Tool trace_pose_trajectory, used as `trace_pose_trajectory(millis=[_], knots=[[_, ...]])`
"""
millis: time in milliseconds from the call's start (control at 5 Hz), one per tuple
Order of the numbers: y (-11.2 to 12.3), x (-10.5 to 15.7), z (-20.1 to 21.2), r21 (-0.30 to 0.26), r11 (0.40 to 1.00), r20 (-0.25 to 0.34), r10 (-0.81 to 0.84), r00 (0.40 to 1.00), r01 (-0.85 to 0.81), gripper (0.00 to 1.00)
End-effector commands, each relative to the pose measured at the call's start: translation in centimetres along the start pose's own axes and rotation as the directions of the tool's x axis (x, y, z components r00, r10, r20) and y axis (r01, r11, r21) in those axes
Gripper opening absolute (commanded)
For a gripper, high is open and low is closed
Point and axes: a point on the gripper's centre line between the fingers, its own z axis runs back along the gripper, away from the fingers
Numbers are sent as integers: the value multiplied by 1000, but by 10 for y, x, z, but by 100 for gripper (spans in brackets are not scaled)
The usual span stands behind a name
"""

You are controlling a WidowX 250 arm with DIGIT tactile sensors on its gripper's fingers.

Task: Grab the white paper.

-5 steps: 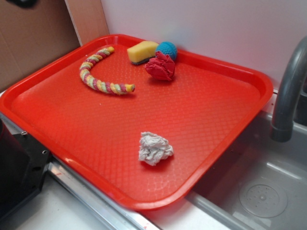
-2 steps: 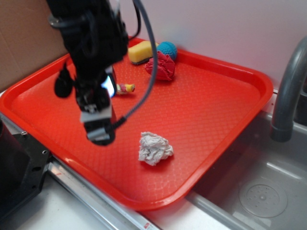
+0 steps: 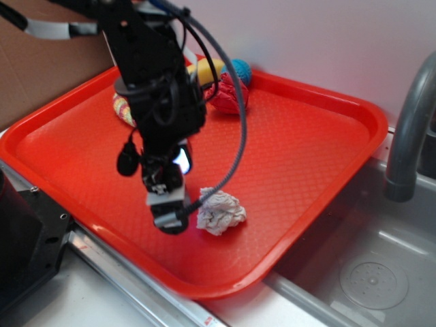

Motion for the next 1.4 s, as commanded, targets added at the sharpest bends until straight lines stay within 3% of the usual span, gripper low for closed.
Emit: trace_pose_trajectory(millis=[0, 200, 400, 600, 800, 1000, 1200], knots=[[-30, 20, -26, 10, 987, -62, -157, 986, 158, 100], [-30, 21, -32, 65, 991, -130, -106, 986, 115, 22], [-28, 18, -31, 54, 995, -117, -75, 990, 82, 0], [-24, 12, -18, 36, 998, -67, -49, 997, 52, 0], [-10, 3, 34, 70, 996, 68, 42, 997, -46, 0], [7, -18, 89, 121, 974, 133, 177, 975, -193, 0], [24, -44, 128, 132, 927, 96, 339, 936, -350, 0]])
